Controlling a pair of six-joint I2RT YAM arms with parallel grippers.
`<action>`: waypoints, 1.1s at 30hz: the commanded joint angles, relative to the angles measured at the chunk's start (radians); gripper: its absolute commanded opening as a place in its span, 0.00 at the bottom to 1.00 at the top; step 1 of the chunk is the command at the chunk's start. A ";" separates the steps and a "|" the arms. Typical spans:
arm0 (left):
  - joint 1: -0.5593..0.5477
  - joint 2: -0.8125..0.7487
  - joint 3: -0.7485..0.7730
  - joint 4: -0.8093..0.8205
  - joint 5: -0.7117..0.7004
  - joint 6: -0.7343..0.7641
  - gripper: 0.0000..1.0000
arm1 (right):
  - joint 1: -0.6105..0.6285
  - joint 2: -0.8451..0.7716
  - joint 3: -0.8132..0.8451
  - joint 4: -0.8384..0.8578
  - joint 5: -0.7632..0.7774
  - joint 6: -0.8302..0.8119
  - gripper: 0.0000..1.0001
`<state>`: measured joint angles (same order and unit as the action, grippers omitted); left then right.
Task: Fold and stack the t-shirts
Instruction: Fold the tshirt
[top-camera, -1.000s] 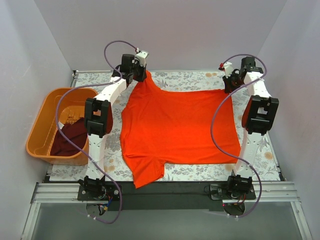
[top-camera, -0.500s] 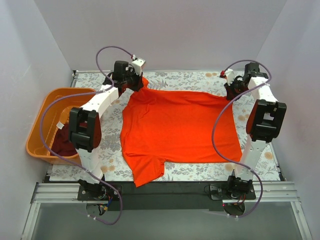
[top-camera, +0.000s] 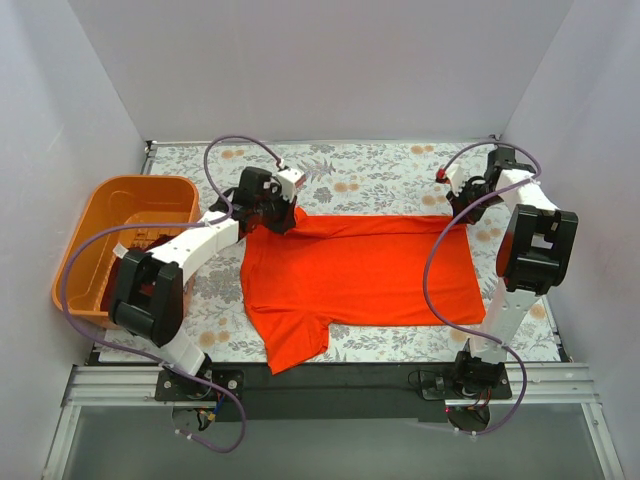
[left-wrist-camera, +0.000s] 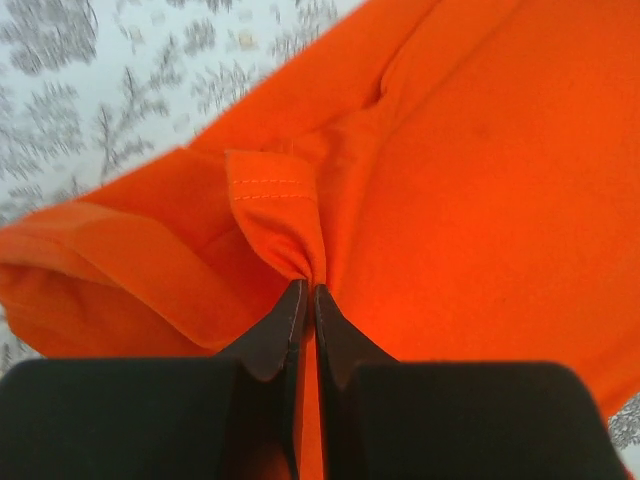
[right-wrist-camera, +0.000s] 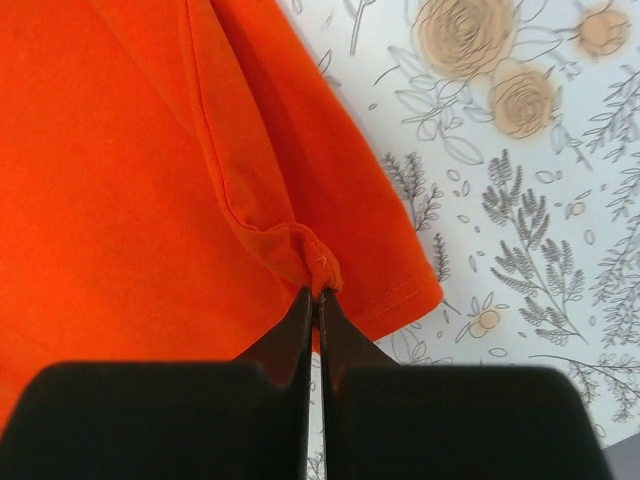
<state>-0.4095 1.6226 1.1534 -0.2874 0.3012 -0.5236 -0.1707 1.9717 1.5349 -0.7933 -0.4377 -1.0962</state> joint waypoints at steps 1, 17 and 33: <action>-0.006 -0.053 -0.076 -0.027 -0.065 -0.052 0.00 | -0.006 -0.011 -0.033 -0.009 0.016 -0.070 0.01; -0.005 -0.135 -0.209 -0.102 -0.116 0.031 0.16 | -0.015 -0.013 -0.045 -0.014 0.068 -0.129 0.02; 0.110 0.040 0.169 -0.286 0.251 0.097 0.62 | -0.020 -0.084 0.056 -0.204 -0.048 -0.044 0.50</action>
<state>-0.3099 1.5890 1.2350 -0.4896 0.4335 -0.4404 -0.1833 1.8591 1.5043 -0.9203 -0.4088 -1.2194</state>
